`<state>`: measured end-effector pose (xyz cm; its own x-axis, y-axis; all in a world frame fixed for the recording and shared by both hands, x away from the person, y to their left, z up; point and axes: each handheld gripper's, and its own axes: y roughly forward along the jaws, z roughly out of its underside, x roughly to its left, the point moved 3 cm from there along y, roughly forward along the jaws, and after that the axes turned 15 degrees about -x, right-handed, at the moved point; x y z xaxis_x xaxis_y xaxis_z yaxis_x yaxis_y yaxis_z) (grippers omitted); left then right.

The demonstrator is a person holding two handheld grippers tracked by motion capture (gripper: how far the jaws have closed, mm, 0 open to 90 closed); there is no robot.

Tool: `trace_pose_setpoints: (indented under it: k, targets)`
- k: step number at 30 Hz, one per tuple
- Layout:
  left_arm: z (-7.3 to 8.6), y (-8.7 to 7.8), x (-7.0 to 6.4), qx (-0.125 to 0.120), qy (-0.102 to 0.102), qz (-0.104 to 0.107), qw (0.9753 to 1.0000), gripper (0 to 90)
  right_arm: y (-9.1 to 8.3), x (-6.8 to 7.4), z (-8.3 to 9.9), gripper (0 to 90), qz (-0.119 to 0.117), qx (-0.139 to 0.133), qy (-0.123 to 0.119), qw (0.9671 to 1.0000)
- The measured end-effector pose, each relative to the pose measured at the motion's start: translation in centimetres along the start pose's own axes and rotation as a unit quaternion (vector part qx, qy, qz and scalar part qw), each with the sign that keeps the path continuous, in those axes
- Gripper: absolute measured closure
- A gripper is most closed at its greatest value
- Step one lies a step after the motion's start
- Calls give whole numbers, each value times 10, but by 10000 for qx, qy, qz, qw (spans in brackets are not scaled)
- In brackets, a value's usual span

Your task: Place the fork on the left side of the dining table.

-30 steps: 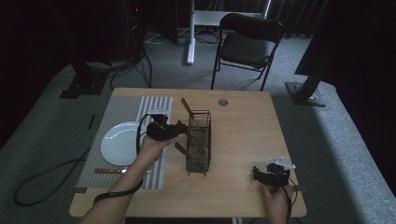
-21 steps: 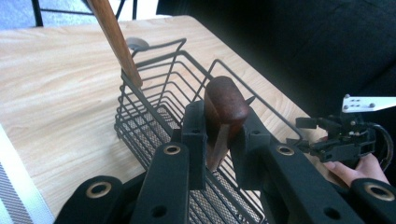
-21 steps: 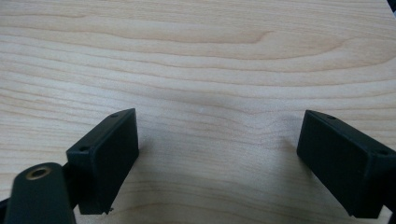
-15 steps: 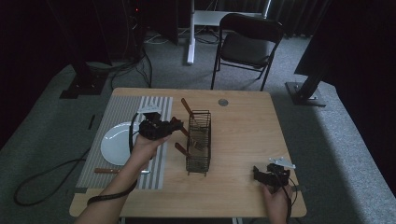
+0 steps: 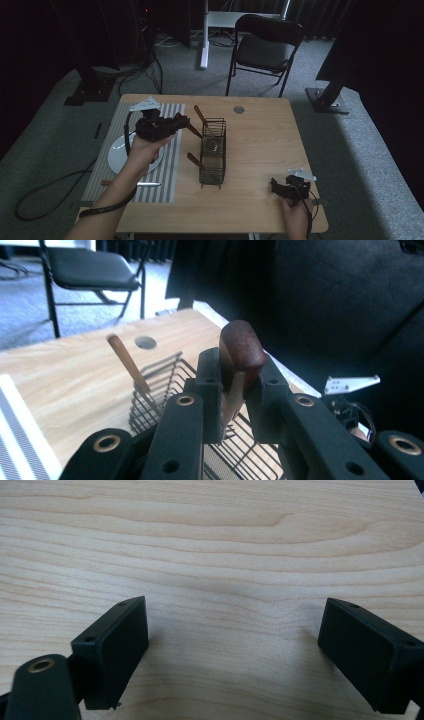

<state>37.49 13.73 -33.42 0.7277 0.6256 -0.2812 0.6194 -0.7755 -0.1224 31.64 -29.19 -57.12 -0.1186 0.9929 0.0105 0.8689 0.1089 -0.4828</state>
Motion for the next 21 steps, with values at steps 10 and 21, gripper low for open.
trace_pose_setpoints:
  k: [10, 21]
  targets:
    - [-20, -16, 10, -205, -35, -144, 9997, 807, 0, 0, 0, 123, 0, -1, 0, 10000]
    - [-23, -32, 50, -367, -212, -706, 9966, 806, 0, 0, 0, 123, 0, -5, 1, 10000]
